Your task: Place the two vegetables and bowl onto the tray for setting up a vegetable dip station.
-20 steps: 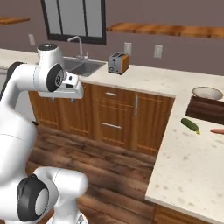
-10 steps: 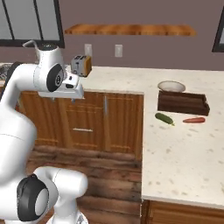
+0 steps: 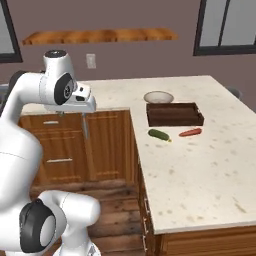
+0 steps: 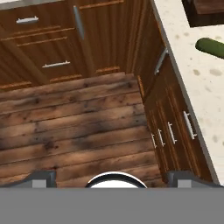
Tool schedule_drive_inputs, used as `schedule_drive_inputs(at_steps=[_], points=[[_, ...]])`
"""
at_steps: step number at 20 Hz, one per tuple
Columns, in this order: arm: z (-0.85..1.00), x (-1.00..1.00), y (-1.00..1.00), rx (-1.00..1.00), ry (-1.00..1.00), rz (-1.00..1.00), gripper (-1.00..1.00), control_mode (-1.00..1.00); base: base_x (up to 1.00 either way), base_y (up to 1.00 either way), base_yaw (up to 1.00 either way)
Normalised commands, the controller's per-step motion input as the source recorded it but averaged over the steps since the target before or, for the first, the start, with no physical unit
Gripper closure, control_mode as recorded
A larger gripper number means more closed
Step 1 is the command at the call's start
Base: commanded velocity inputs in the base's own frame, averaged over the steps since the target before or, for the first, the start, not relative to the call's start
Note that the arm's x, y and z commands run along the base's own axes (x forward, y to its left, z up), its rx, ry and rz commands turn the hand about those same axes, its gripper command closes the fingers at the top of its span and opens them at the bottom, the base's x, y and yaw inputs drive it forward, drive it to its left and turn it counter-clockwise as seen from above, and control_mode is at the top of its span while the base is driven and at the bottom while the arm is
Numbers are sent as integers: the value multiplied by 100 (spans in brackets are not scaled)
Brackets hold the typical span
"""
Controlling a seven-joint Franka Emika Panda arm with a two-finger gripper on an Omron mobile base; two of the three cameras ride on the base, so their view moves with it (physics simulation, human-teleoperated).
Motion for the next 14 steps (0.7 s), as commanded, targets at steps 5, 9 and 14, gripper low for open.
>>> schedule_drive_inputs(at_steps=[5, 9, 14], points=[[0, 0, 0, 0, 0, 0, -100, 100, 29, 43, -42], [0, 0, 0, 0, 0, 0, -100, 100, 9, 50, -38], [0, 0, 0, 0, 0, 0, -100, 100, 0, 51, -37]])
